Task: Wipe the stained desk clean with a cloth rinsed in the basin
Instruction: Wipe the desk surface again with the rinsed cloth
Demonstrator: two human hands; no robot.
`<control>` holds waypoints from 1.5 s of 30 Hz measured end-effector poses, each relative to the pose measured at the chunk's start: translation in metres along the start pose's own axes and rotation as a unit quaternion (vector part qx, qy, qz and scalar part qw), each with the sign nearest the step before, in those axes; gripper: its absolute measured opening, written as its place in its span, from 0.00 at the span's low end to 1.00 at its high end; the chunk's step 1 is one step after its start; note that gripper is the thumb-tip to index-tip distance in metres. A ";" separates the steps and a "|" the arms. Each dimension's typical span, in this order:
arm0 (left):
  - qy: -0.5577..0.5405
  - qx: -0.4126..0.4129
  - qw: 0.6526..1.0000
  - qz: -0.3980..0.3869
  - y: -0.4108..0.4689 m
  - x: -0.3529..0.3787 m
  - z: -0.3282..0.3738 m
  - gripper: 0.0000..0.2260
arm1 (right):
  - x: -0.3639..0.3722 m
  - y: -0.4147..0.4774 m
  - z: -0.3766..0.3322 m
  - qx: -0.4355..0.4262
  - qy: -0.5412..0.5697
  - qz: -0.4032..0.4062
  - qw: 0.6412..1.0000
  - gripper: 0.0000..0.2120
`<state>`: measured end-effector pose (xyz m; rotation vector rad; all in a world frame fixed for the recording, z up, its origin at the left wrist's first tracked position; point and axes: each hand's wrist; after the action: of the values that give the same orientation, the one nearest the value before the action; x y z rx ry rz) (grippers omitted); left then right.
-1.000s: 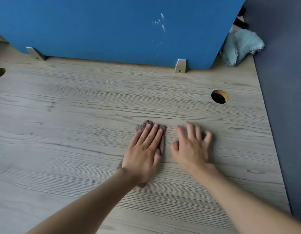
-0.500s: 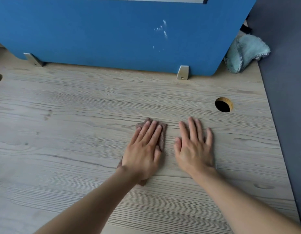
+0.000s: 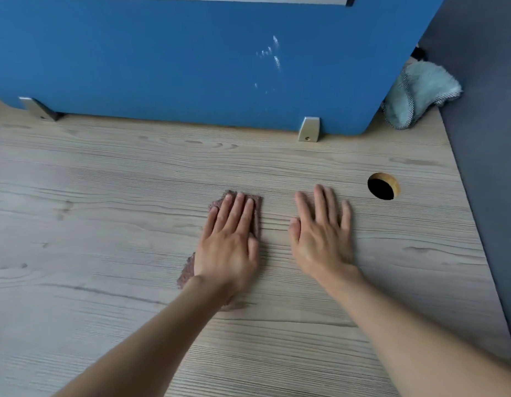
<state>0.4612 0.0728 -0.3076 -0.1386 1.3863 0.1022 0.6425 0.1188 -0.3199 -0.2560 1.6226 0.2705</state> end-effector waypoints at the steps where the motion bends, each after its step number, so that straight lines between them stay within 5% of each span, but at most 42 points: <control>1: 0.006 -0.004 1.000 -0.008 -0.001 0.000 0.008 0.31 | 0.000 -0.001 0.000 0.002 0.001 0.001 1.000 0.30; 7: -0.023 0.118 0.992 -0.031 0.000 0.005 0.030 0.31 | -0.002 0.000 0.000 0.000 0.009 0.005 1.000 0.30; 14: -0.025 -0.051 0.998 -0.015 0.015 0.004 0.044 0.33 | -0.004 0.002 0.000 0.004 0.008 0.021 1.000 0.28; 19: 0.014 0.134 0.990 -0.046 0.043 -0.003 0.013 0.30 | -0.012 0.027 0.008 0.015 0.026 0.017 0.999 0.30; 23: 0.003 0.034 0.999 -0.036 0.059 -0.002 0.029 0.33 | 0.002 0.028 0.012 0.007 0.005 0.029 1.000 0.30; 30: -0.009 0.131 0.989 -0.061 0.071 0.003 0.047 0.31 | 0.002 0.025 0.015 -0.004 0.013 0.030 0.999 0.28; 35: -0.004 0.004 0.999 -0.035 0.089 -0.002 0.033 0.32 | 0.000 0.026 0.014 0.001 0.012 0.029 1.000 0.28; 41: 0.007 0.112 0.992 -0.062 0.091 -0.001 0.043 0.33 | -0.001 0.025 0.013 -0.003 0.011 0.030 0.999 0.28; 45: 0.003 0.025 0.999 -0.045 0.116 -0.002 0.033 0.34 | 0.000 0.026 0.013 0.000 0.006 0.023 1.000 0.28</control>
<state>0.4749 0.1924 -0.3044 -0.1595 1.3858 -0.0074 0.6465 0.1474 -0.3199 -0.2194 1.6413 0.3046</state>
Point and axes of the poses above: each hand's wrist, its own y-axis towards the middle knuckle, its own x-axis out of the palm, z = x × y, and after that the axes turned 10 degrees about -x, right-handed
